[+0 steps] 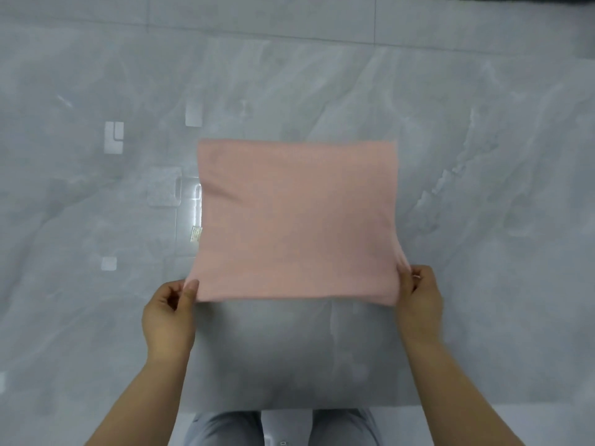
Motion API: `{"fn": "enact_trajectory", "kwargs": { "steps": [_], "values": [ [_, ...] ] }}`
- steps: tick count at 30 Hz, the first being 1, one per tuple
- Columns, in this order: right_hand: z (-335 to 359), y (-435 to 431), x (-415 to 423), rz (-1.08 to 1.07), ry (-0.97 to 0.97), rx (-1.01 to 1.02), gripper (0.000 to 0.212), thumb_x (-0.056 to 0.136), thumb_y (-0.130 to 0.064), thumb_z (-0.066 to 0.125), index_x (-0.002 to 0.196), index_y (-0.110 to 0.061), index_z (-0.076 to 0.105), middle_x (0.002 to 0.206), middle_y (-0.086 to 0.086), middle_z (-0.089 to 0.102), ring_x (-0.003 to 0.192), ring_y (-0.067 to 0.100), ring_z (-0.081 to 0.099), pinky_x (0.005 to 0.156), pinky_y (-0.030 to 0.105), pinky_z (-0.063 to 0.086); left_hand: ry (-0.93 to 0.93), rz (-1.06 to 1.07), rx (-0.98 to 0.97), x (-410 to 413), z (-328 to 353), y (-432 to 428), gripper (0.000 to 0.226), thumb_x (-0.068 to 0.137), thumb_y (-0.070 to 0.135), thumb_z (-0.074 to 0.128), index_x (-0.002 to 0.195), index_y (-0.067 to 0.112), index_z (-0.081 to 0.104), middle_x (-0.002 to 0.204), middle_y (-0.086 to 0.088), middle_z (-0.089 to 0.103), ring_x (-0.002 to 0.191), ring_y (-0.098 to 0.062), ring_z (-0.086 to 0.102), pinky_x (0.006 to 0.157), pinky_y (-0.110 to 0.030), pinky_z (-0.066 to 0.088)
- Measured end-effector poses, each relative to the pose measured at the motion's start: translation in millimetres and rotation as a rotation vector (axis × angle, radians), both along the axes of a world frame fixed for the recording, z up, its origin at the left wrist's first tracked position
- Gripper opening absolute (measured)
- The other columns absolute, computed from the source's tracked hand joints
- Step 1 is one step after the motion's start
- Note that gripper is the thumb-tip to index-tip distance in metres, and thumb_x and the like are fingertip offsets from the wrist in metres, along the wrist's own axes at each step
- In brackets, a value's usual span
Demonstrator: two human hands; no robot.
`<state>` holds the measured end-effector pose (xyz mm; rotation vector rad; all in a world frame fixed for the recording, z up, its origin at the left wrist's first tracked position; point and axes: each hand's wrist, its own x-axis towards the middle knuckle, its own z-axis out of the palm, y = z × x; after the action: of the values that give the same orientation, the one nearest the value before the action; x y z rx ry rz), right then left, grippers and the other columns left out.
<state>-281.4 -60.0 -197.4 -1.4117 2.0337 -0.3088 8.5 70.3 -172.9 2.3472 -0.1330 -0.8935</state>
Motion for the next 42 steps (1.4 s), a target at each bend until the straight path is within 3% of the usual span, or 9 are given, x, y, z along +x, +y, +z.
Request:
{"fn": "enact_trajectory", "kwargs": {
  "steps": [4,8,17,23,26,31,37,40,42],
  "values": [
    [-6,9,4,-0.005,-0.047,0.051,0.017,0.090,-0.028,0.054,0.088,-0.016,0.042,0.082,0.009,0.053,0.079,0.031,0.056,0.067,0.030,0.034,0.007,-0.079,0.026,1,-8,2,0.013,0.090,0.021,0.057,0.089,0.008,0.059,0.089,-0.009,0.062,0.085,-0.027,0.056,0.073,-0.031,0.040],
    [-2,14,16,-0.057,-0.062,-0.006,0.044,0.082,-0.048,0.050,0.101,-0.009,0.045,0.094,0.013,0.054,0.083,0.027,0.053,0.073,0.034,0.041,0.004,-0.162,-0.031,4,-3,-18,0.020,0.087,0.028,0.061,0.102,0.017,0.054,0.089,0.003,0.055,0.078,-0.016,0.052,0.067,-0.025,0.041],
    [-14,7,30,-0.004,0.240,-0.001,0.039,0.084,-0.027,0.059,0.106,0.003,0.049,0.104,0.031,0.056,0.099,0.045,0.053,0.084,0.048,0.039,-0.131,-0.279,0.095,-2,1,-26,0.031,0.088,0.016,0.059,0.116,0.004,0.055,0.095,-0.009,0.059,0.091,-0.031,0.056,0.075,-0.032,0.038],
    [-10,-28,101,0.666,0.259,-0.440,0.057,0.084,-0.041,0.043,0.135,-0.016,0.035,0.140,0.016,0.044,0.128,0.025,0.025,0.105,0.044,0.013,-0.636,-1.031,-0.050,10,-13,-75,0.055,0.088,0.039,0.042,0.138,0.017,0.038,0.139,-0.020,0.049,0.129,-0.039,0.040,0.106,-0.045,0.022],
    [-19,-57,132,0.898,0.278,-0.358,0.062,0.083,-0.053,0.034,0.140,-0.028,0.028,0.150,0.010,0.030,0.138,0.029,0.021,0.111,0.048,0.007,-0.598,-1.269,0.009,2,-22,-119,0.066,0.088,0.053,0.020,0.148,0.024,0.020,0.158,-0.005,0.020,0.146,-0.029,0.013,0.114,-0.043,0.001],
    [-41,-111,91,0.646,0.374,-0.086,0.075,0.085,-0.064,0.031,0.145,-0.030,0.002,0.157,0.004,0.000,0.144,0.026,-0.002,0.112,0.054,-0.005,-0.567,-1.211,0.339,27,-49,-136,0.082,0.086,0.066,0.021,0.147,0.025,-0.017,0.158,0.003,-0.021,0.145,-0.029,-0.020,0.115,-0.056,-0.010],
    [-31,-76,84,0.591,0.440,-0.243,0.079,0.084,-0.068,0.019,0.144,-0.017,0.015,0.153,0.017,0.019,0.140,0.032,0.014,0.111,0.051,0.004,-0.642,-1.114,0.256,27,-41,-126,0.086,0.086,0.067,0.020,0.149,0.016,-0.009,0.160,-0.006,-0.010,0.146,-0.031,-0.012,0.110,-0.046,-0.027],
    [-34,-30,75,0.860,0.406,-0.239,0.072,0.085,-0.066,0.011,0.144,-0.024,0.017,0.152,0.011,0.024,0.137,0.027,0.013,0.109,0.048,0.003,-0.686,-1.392,0.097,7,-46,-97,0.080,0.088,0.067,0.012,0.148,0.014,0.015,0.157,-0.009,0.019,0.145,-0.028,0.008,0.111,-0.032,-0.025],
    [-41,-15,63,0.924,0.403,-0.209,0.069,0.085,-0.068,0.010,0.144,-0.032,0.012,0.153,0.003,0.017,0.139,0.025,0.009,0.110,0.050,0.004,-0.676,-1.489,0.132,6,-56,-77,0.078,0.090,0.065,0.005,0.147,0.013,0.017,0.155,-0.007,0.025,0.146,-0.020,-0.002,0.114,-0.029,-0.021]
  ]
}}
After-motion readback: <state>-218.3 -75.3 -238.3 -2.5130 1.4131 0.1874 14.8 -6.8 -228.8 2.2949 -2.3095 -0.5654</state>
